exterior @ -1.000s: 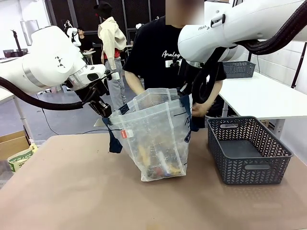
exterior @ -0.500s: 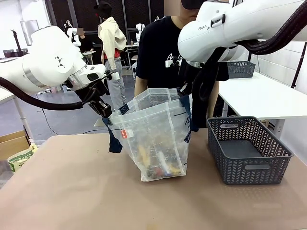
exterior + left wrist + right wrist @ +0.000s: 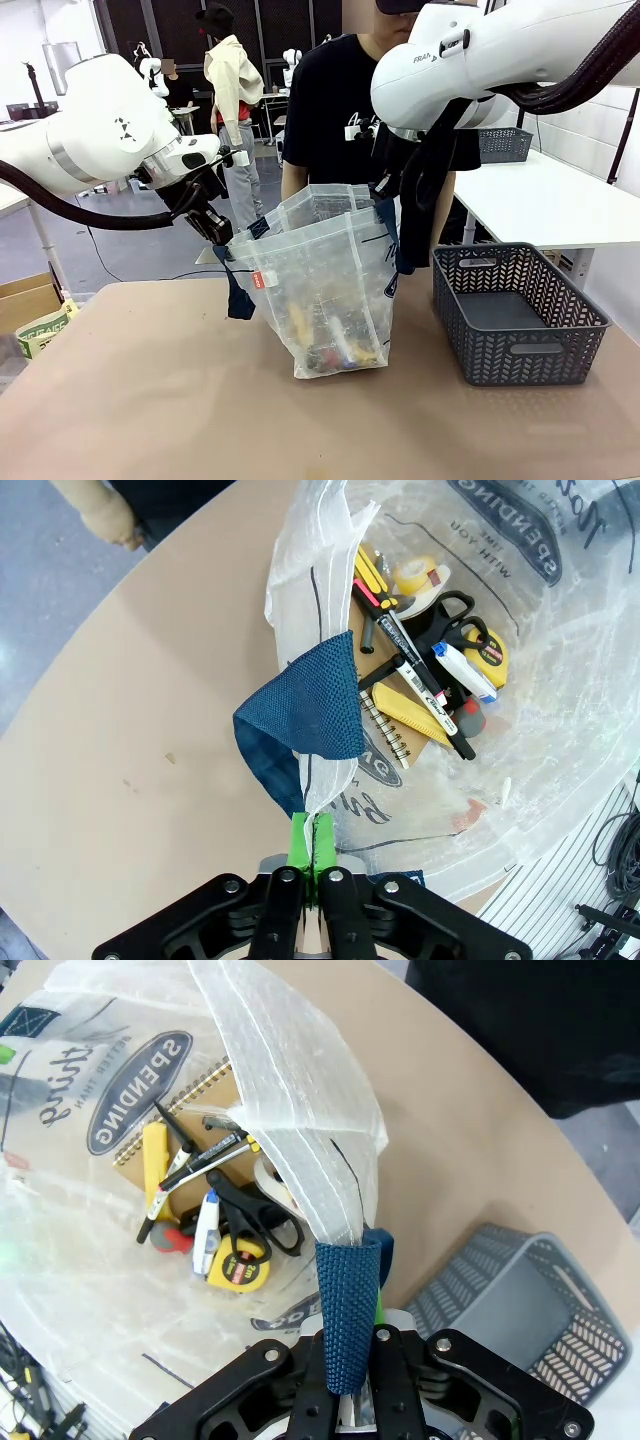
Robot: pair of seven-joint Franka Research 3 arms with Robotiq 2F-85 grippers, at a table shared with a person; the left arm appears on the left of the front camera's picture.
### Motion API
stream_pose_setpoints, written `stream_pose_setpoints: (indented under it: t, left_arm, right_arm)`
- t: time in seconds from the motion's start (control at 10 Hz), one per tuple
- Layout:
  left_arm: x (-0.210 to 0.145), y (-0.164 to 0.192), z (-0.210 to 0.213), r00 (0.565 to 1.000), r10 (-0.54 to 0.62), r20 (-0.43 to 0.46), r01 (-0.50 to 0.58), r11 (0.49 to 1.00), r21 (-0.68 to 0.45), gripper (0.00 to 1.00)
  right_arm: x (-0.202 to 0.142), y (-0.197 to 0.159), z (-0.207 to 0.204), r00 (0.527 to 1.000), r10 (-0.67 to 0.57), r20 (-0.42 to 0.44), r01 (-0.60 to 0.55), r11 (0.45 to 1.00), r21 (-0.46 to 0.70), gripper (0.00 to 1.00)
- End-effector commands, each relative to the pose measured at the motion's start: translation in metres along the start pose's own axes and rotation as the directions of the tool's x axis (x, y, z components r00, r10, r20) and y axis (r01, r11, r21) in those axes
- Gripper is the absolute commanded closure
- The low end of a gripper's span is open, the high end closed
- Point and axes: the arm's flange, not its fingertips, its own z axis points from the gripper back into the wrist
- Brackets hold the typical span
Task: Transfer purchased items from the store into the shopping bag.
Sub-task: Move the Reusable shopping bag to the right side of the table.
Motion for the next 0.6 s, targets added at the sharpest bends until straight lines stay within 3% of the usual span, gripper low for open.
stream_pose_setpoints:
  t: [0.0,0.5]
  left_arm:
    - [-0.0009,0.0014,0.0007,1.0,0.006,0.0,-0.006,1.0,0.0,1.0]
    - [-0.0009,0.0014,0.0007,1.0,0.006,0.0,-0.006,1.0,0.0,1.0]
  right_arm:
    - [-0.0004,-0.0015,0.0019,1.0,-0.003,0.004,0.003,1.0,-0.003,1.0]
    - [-0.0004,-0.0015,0.0019,1.0,-0.003,0.004,0.003,1.0,-0.003,1.0]
